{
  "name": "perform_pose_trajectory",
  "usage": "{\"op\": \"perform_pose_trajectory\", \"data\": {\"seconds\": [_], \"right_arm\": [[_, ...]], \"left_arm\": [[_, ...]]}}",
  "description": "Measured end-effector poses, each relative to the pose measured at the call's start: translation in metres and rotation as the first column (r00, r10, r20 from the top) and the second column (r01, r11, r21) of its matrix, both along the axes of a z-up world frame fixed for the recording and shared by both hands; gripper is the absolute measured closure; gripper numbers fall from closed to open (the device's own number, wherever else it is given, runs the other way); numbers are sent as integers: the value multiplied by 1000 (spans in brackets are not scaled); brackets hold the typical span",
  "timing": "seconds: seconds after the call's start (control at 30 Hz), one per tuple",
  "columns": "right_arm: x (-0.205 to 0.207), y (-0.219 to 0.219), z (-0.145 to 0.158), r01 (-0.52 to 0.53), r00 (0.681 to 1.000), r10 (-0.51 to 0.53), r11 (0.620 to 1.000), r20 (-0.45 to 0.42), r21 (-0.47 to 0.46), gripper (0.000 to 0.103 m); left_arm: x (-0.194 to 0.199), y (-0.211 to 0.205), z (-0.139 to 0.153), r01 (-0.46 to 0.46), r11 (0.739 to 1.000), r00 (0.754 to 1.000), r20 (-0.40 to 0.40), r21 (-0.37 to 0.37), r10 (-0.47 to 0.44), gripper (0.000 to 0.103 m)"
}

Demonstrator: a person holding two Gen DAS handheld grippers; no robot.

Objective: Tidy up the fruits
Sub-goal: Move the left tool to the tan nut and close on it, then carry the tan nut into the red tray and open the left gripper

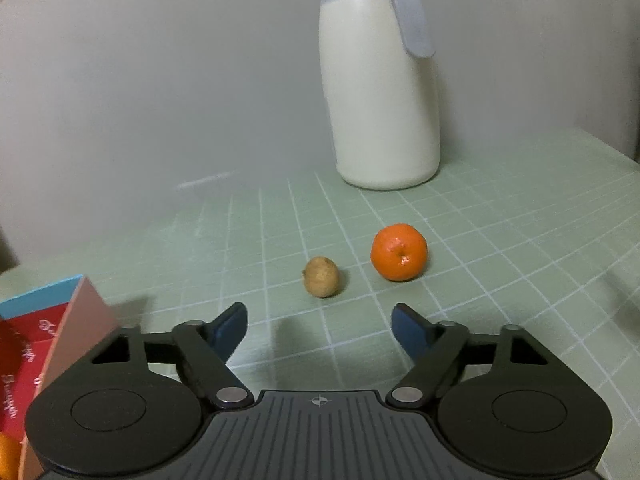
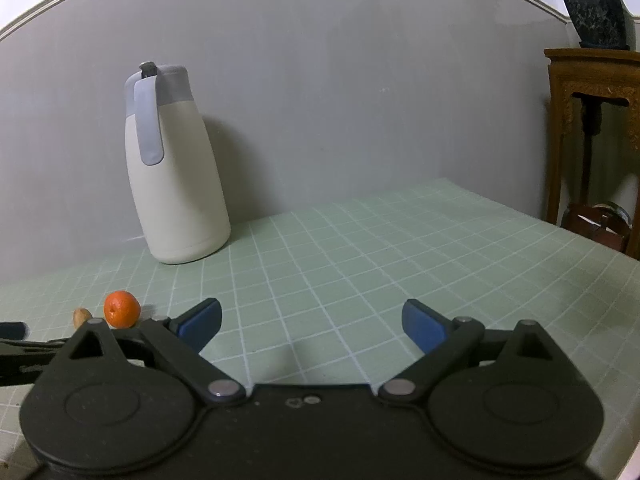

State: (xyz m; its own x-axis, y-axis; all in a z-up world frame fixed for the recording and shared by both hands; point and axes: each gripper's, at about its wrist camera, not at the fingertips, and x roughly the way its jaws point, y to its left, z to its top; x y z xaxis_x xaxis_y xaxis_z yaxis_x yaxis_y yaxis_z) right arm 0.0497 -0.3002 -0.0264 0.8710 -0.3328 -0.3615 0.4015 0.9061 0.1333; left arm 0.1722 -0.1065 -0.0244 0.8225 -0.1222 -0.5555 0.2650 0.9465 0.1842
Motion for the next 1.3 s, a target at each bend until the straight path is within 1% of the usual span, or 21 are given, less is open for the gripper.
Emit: {"op": "perform_pose_trajectory", "data": {"seconds": [0.07,0.2,0.33,0.6,0.63,0.67,0.73,0.8,0.87,0.97,1.0,1.03,1.1,1.3], "right_arm": [[1,-1,0,0,1000,0,1000,-4,3,6],[2,-2,-1,0,1000,0,1000,-5,13,6],[5,-2,-2,-5,1000,5,1000,-12,16,6],[7,0,-4,-14,1000,14,1000,-22,24,6],[7,0,-4,-14,1000,14,1000,-23,24,6],[7,0,-5,-13,1000,14,1000,-23,23,6],[7,1,-5,-16,1000,17,1000,-23,22,6],[7,1,-5,-18,1000,18,1000,-25,22,6],[7,1,-5,-20,999,20,1000,-26,22,6],[7,2,-4,-22,999,22,1000,-26,23,6],[7,2,-4,-23,999,23,999,-26,23,6],[7,2,-4,-24,999,25,999,-26,24,6],[6,2,-4,-25,999,26,999,-25,26,6],[5,2,-4,-26,999,27,999,-24,31,6]], "left_arm": [[7,-1,-3,-9,1000,1000,-6,1,9,26],[20,-2,-7,-13,1000,1000,-25,-11,13,31],[29,-4,-12,-10,1000,1000,-29,-14,10,32],[35,-6,-14,-8,1000,1000,-14,-23,7,32],[35,-6,-14,-9,1000,1000,-13,-25,8,34],[37,-6,-15,-6,1000,1000,-15,-30,6,37],[39,-7,-15,3,999,1000,-16,-38,-4,52],[37,-8,-14,12,1000,1000,-12,-29,-12,57],[37,-10,-14,14,1000,1000,-7,-17,-14,58],[38,-10,-14,11,1000,1000,-10,-23,-11,58],[39,-11,-15,12,1000,1000,-10,-23,-13,63],[36,-10,-14,14,1000,1000,-10,-20,-14,71],[35,-11,-13,15,1000,1000,-8,-12,-15,77],[33,-12,-13,19,1000,1000,11,-12,-19,78]]}}
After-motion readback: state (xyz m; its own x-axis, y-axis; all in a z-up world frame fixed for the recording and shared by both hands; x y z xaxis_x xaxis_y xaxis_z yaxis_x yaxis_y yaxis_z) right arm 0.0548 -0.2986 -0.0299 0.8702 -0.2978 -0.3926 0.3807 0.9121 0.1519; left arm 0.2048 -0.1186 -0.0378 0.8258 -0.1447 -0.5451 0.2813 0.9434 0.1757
